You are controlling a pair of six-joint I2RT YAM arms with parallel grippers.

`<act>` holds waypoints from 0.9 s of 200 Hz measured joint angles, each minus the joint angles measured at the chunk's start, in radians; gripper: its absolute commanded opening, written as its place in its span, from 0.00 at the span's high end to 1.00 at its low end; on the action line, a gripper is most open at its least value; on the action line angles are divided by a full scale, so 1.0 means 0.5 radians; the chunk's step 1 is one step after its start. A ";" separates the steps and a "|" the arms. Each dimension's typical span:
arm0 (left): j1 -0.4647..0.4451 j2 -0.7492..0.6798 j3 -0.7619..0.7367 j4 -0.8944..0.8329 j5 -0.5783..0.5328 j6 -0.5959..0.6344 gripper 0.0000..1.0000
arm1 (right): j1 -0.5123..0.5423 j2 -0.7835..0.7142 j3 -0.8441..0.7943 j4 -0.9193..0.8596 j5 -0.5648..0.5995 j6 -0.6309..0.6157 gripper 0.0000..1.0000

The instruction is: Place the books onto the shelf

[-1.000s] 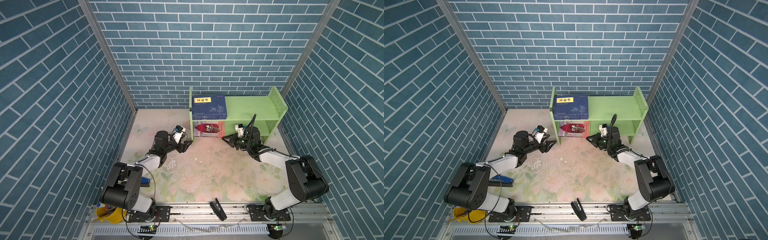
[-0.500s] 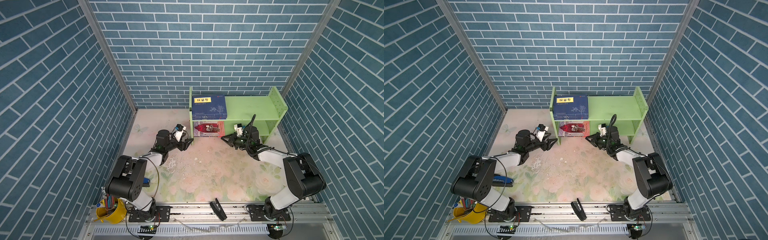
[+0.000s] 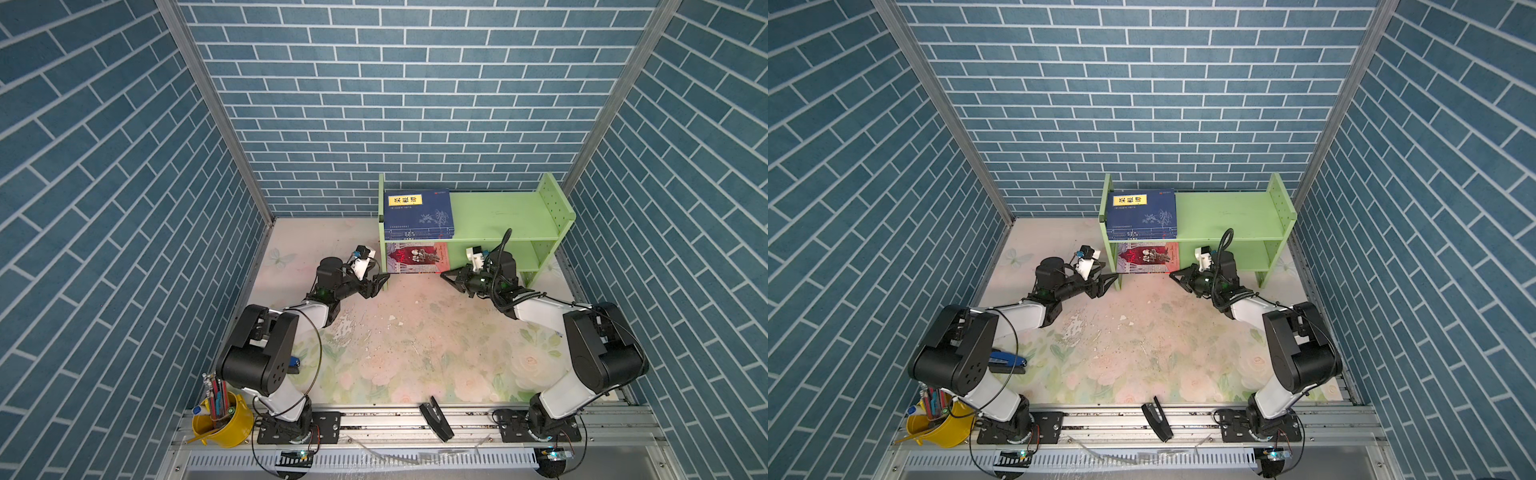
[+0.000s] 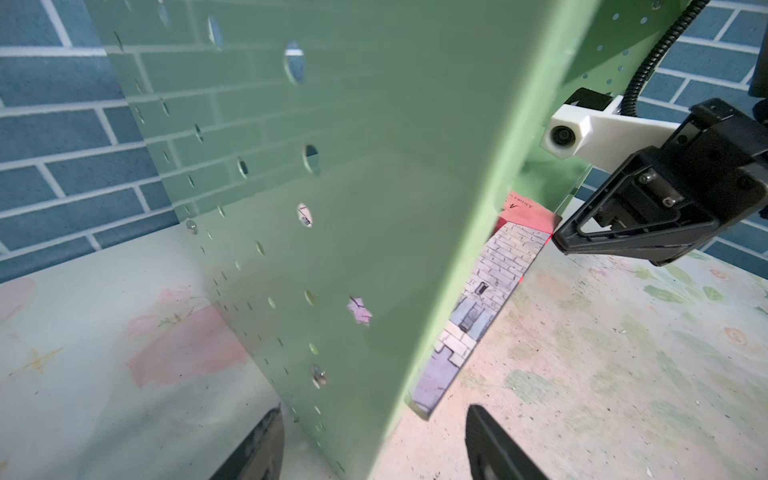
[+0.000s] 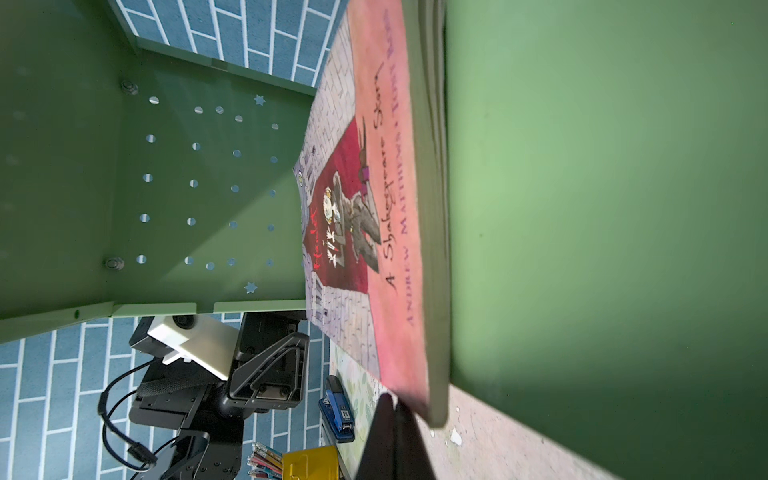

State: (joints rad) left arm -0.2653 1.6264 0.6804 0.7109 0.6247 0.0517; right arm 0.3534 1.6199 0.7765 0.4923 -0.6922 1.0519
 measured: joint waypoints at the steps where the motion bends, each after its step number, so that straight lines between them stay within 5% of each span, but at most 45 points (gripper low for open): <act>1: -0.001 0.002 0.000 0.000 0.000 0.000 0.30 | 0.000 0.001 0.000 0.001 0.000 0.001 1.00; 180: -0.004 0.072 0.066 0.026 -0.038 0.002 0.34 | 0.000 0.042 0.024 0.036 -0.022 0.050 1.00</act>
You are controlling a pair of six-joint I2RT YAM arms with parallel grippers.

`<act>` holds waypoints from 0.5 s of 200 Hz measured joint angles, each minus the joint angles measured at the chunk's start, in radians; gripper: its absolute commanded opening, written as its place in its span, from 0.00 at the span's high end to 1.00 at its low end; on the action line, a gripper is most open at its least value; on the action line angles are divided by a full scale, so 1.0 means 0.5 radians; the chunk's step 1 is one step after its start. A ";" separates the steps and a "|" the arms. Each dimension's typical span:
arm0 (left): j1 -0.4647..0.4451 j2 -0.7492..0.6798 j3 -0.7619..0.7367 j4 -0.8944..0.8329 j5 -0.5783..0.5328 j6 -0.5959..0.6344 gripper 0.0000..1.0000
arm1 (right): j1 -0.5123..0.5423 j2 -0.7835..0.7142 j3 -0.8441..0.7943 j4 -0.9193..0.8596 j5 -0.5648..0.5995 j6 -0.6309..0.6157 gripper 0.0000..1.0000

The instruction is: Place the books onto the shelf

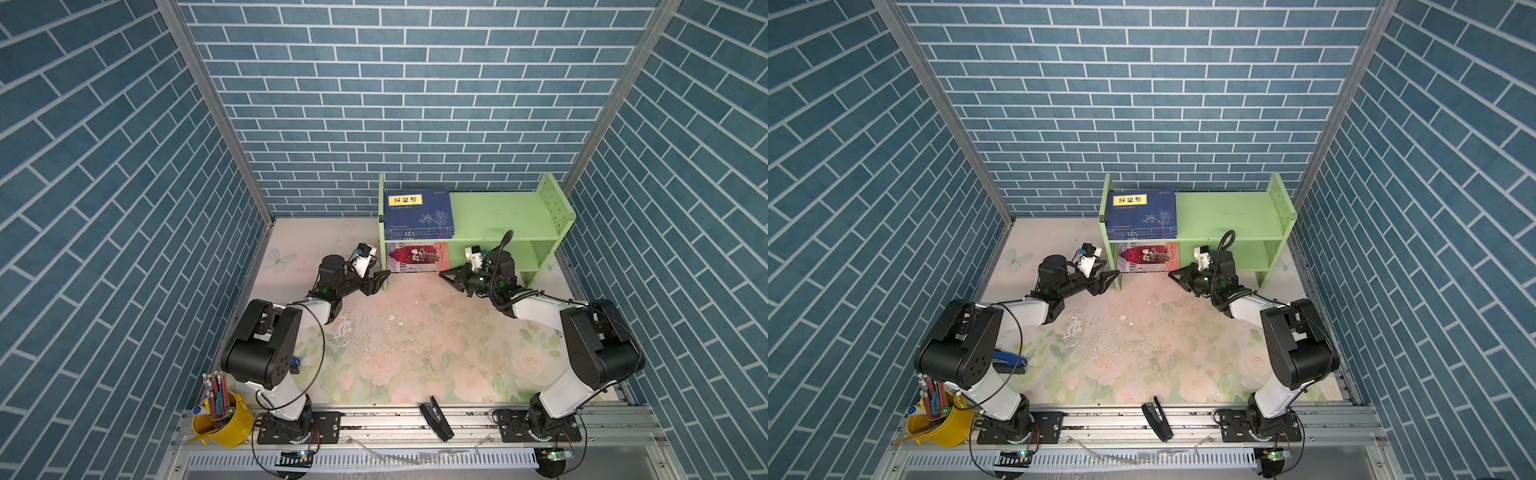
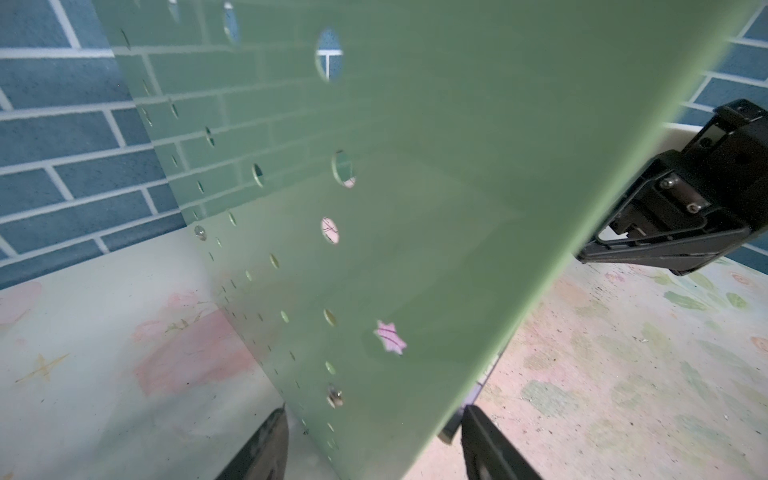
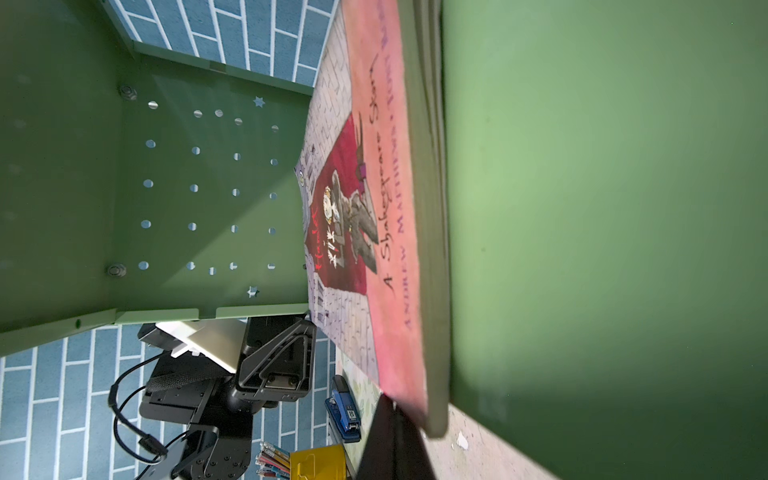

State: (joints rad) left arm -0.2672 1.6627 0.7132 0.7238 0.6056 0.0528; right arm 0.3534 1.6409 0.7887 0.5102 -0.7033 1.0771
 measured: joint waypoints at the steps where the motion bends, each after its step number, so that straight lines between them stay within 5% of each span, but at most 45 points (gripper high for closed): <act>1: 0.000 0.000 0.000 0.000 0.000 0.000 0.34 | 0.000 0.000 0.000 0.000 0.000 0.000 1.00; 100: 0.000 0.000 0.000 0.009 -0.045 -0.001 0.34 | 0.000 0.010 0.000 0.050 -0.011 0.037 1.00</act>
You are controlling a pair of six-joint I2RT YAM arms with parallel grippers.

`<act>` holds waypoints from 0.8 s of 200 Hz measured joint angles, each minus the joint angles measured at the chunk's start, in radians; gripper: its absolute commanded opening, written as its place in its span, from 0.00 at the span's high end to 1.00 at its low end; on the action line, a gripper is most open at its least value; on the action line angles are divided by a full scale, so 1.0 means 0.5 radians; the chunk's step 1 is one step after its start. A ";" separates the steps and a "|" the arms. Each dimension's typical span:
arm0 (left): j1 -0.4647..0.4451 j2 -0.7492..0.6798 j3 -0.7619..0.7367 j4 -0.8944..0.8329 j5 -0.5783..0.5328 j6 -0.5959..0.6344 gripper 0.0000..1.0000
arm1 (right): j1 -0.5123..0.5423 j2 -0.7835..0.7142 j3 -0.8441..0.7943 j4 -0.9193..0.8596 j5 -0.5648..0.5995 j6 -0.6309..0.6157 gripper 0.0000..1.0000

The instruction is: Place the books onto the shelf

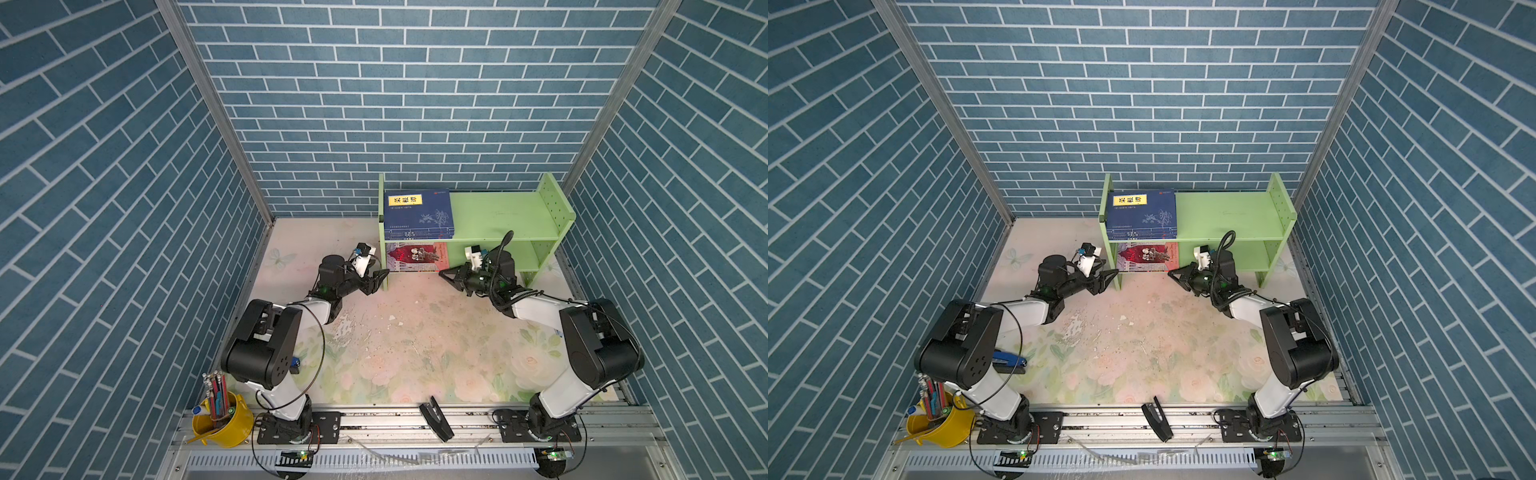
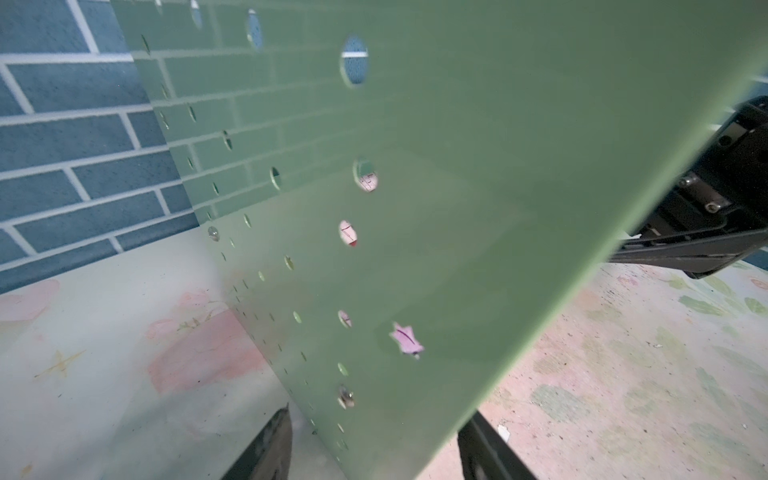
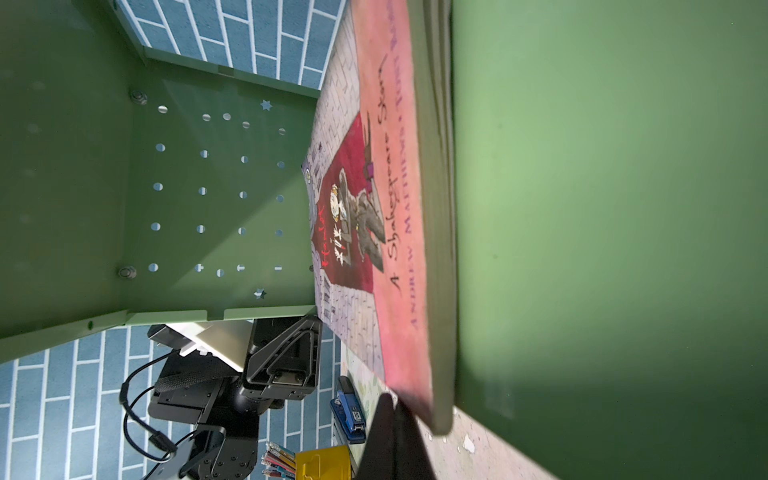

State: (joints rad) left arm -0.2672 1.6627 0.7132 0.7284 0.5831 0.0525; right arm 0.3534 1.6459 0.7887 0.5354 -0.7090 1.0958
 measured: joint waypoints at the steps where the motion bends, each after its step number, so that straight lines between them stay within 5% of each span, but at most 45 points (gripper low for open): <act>1: 0.000 0.000 0.000 0.000 0.000 0.000 0.34 | 0.000 0.000 0.000 0.001 0.000 0.000 1.00; 160: 0.000 -0.211 -0.102 -0.115 0.009 0.067 0.30 | -0.047 -0.317 -0.176 -0.086 0.208 -0.037 1.00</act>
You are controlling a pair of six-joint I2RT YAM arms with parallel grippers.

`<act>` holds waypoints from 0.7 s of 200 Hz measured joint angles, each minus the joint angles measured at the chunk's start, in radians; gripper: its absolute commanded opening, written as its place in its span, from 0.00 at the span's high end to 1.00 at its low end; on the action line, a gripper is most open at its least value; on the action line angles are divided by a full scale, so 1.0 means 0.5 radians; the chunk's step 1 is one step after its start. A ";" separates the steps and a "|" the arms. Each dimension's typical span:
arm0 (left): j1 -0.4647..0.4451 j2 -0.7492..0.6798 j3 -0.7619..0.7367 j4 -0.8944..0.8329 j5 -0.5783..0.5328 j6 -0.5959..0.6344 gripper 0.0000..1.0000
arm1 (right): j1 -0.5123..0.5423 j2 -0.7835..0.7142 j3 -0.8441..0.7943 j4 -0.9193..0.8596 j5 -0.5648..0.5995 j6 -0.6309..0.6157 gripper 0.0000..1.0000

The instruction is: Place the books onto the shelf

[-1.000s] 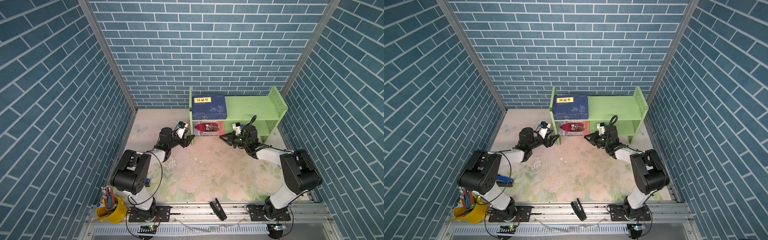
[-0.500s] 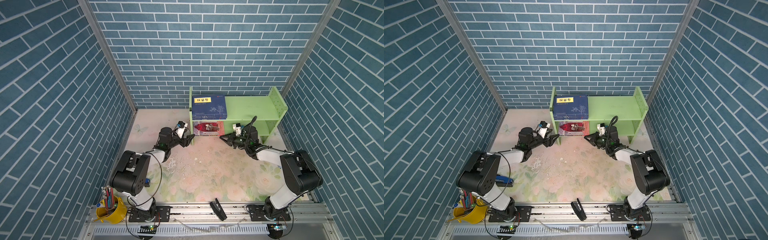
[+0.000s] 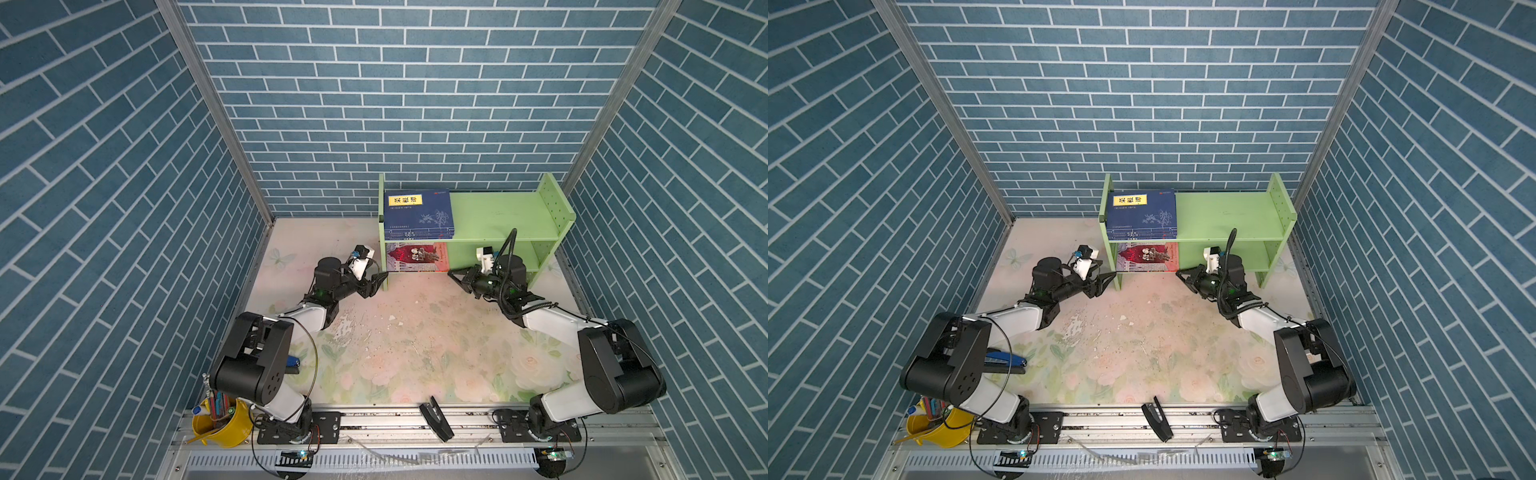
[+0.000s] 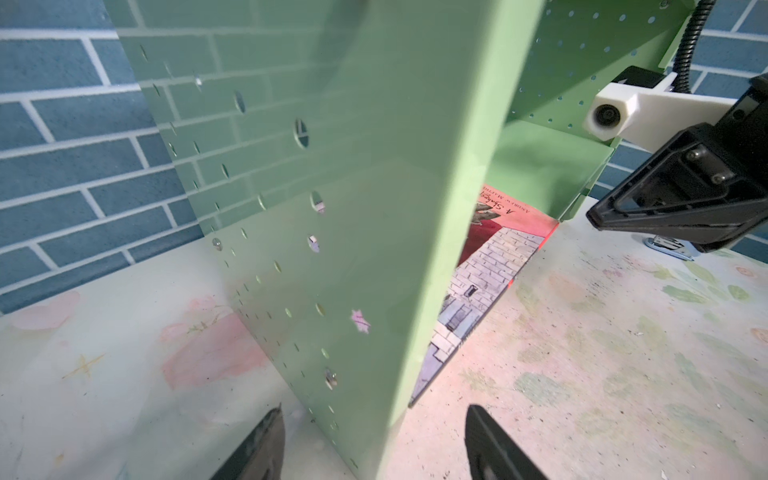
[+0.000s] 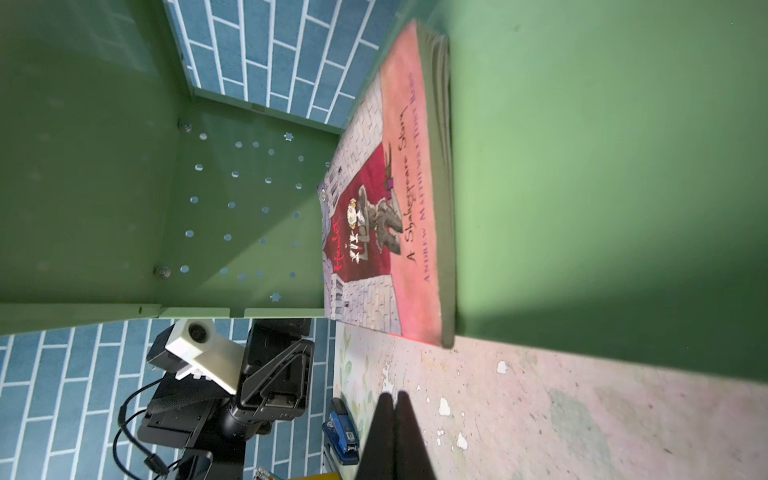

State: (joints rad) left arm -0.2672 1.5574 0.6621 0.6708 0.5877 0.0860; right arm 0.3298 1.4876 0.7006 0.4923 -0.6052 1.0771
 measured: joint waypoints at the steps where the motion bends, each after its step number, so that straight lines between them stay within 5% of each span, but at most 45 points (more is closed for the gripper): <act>1: 0.000 0.000 -0.001 -0.002 0.000 0.000 0.30 | -0.001 0.000 0.000 -0.001 0.002 -0.001 1.00; 140: 0.000 0.000 -0.006 -0.014 0.000 -0.001 0.30 | -0.036 0.148 0.057 0.084 0.210 -0.023 1.00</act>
State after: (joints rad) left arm -0.2672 1.5574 0.6590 0.6636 0.5877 0.0856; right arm 0.3119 1.5616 0.7292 0.5343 -0.5003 1.0657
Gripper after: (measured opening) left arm 0.696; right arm 0.048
